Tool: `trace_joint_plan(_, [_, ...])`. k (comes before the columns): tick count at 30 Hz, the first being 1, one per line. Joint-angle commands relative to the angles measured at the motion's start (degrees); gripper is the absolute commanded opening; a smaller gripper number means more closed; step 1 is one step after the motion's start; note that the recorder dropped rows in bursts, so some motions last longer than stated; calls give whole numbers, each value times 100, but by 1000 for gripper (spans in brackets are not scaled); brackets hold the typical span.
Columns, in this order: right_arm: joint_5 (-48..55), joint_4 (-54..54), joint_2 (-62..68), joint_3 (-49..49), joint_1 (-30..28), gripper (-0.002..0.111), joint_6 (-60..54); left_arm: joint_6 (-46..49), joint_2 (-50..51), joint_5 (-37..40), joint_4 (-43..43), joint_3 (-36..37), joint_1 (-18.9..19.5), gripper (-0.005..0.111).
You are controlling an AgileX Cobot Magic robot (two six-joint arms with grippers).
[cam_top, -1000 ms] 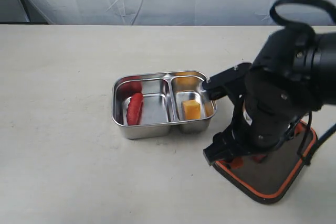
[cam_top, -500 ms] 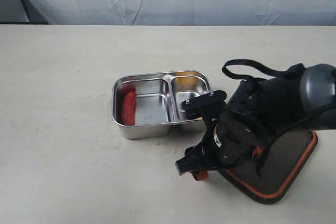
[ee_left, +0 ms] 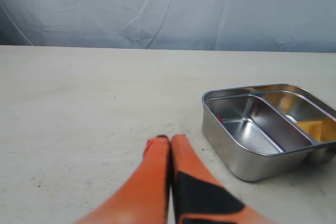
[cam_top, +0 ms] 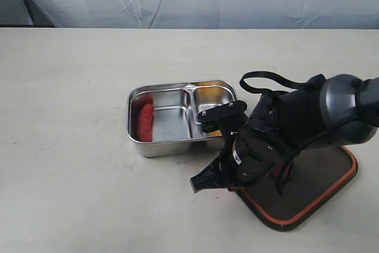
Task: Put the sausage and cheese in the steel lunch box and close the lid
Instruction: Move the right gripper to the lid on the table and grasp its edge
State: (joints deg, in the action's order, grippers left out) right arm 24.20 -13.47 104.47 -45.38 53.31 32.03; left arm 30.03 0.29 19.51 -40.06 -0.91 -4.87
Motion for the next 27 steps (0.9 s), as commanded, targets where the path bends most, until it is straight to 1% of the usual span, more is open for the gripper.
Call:
trace_joint_plan(1, [586,24,190,105,-28,0,268,15,-29,-16,35,7,-39,0])
trace_joint_plan(6, [899,24,-358,105,16,0,284,15,-29,-16,35,7,-39,0])
trace_joint_plan(16, [1220,13,-2268,105,410,0,578,15,-29,-16,35,7,-39,0])
trace_joint_plan(22, [1597,-137,-3044,105,444,0,744,15,-29,-16,35,7,-39,0])
trace_joint_plan(27, [1622,-86,-3714,105,444,0,744,15,-29,-55,35,7,-39,0])
